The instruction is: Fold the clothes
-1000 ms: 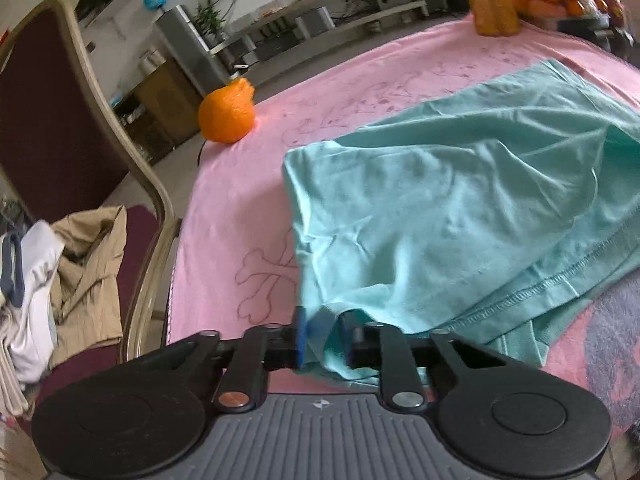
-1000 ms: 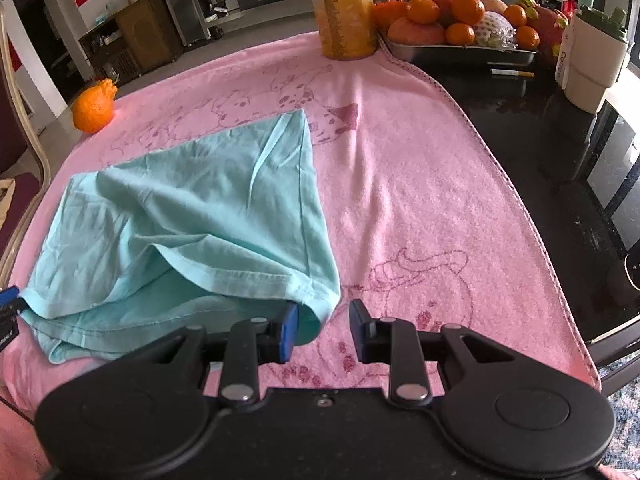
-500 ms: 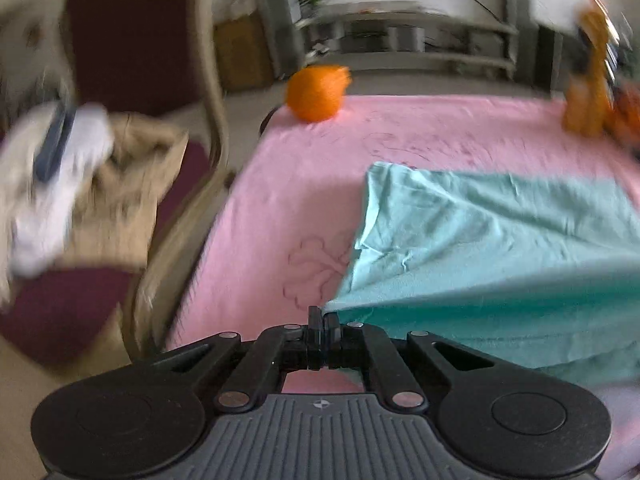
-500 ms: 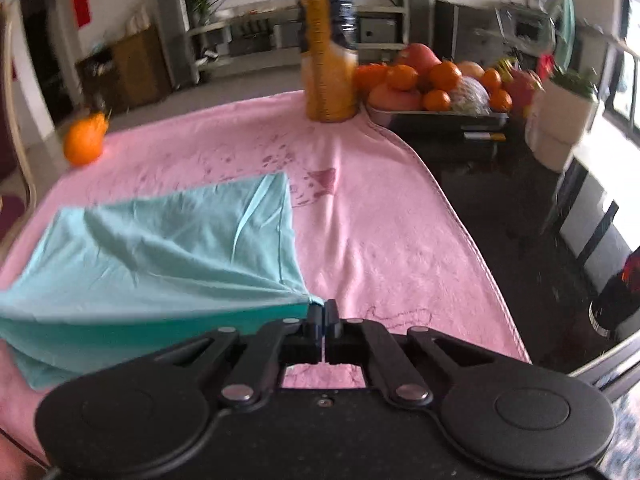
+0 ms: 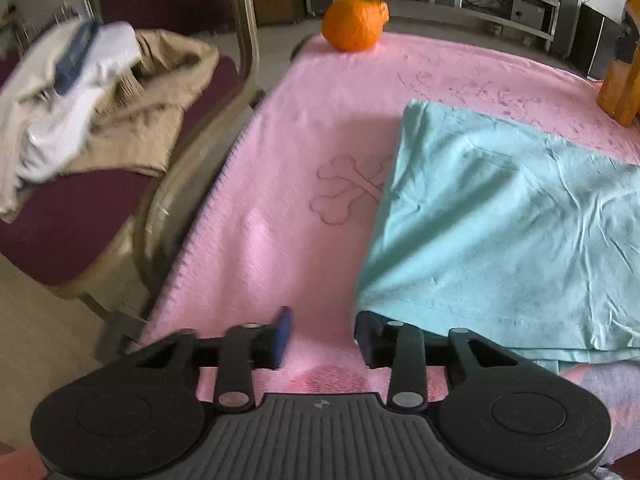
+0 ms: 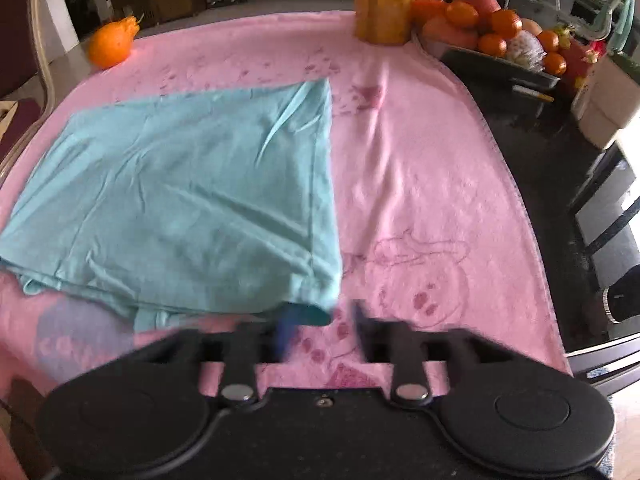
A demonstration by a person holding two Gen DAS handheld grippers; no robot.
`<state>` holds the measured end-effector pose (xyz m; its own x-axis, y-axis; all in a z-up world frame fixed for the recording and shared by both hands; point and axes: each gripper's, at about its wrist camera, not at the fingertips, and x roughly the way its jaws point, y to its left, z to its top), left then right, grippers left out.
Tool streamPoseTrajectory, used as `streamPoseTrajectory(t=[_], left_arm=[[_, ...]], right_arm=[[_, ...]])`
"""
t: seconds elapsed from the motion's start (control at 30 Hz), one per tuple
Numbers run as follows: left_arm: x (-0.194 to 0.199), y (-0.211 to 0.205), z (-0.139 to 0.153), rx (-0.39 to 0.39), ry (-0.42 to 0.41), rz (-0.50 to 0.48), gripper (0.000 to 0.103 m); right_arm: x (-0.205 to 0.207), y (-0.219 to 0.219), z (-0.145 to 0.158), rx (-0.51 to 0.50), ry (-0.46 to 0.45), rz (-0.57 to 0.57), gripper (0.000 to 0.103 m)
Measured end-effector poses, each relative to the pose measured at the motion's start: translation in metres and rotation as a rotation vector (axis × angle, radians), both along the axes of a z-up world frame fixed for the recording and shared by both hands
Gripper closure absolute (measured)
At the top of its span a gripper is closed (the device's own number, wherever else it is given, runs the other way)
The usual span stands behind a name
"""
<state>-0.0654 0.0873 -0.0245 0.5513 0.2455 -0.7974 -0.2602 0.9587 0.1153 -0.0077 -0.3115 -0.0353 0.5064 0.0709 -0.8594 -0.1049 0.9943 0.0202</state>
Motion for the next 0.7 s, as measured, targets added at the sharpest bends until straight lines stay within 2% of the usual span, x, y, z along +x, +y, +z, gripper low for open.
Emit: streamPoseTrajectory(t=[0.13,0.23,0.3,0.37,0.43,0.5,0.53,0.6,0.7], left_arm=[[-0.011,0.005,0.014,-0.046,-0.096,0.015,0.066],[-0.016,0.003,0.029,-0.081,-0.203,-0.024,0.066],[-0.017,-0.001,0.035,-0.095,-0.247,-0.052,0.066],[-0.016,-0.007,0.032,-0.041,-0.206,-0.042,0.065],[-0.012,-0.011,0.017,0.077,-0.064,0.013,0.066],[-0.014,-0.005,-0.001,0.089,0.045,0.062,0.070],[-0.015,0.000,-0.002,0.051,0.059,0.083,0.070],[-0.019,0.006,0.009,0.002,-0.010,0.099,0.068],[-0.013,0.003,0.030,0.012,-0.126,0.052,0.067]], right_arm=[[-0.005,-0.028,0.018,0.133,-0.055,-0.128,0.047],[-0.009,-0.055,0.030,0.335,-0.132,-0.234,0.047],[-0.006,-0.064,0.027,0.423,-0.129,-0.270,0.048],[-0.001,-0.065,0.020,0.426,-0.088,-0.286,0.048],[0.004,-0.064,0.013,0.419,-0.045,-0.302,0.048],[0.006,-0.064,0.011,0.412,-0.036,-0.309,0.048],[0.005,-0.063,0.011,0.406,-0.035,-0.314,0.048],[0.003,-0.063,0.010,0.401,-0.031,-0.322,0.048],[0.001,-0.062,0.008,0.412,-0.020,-0.317,0.048]])
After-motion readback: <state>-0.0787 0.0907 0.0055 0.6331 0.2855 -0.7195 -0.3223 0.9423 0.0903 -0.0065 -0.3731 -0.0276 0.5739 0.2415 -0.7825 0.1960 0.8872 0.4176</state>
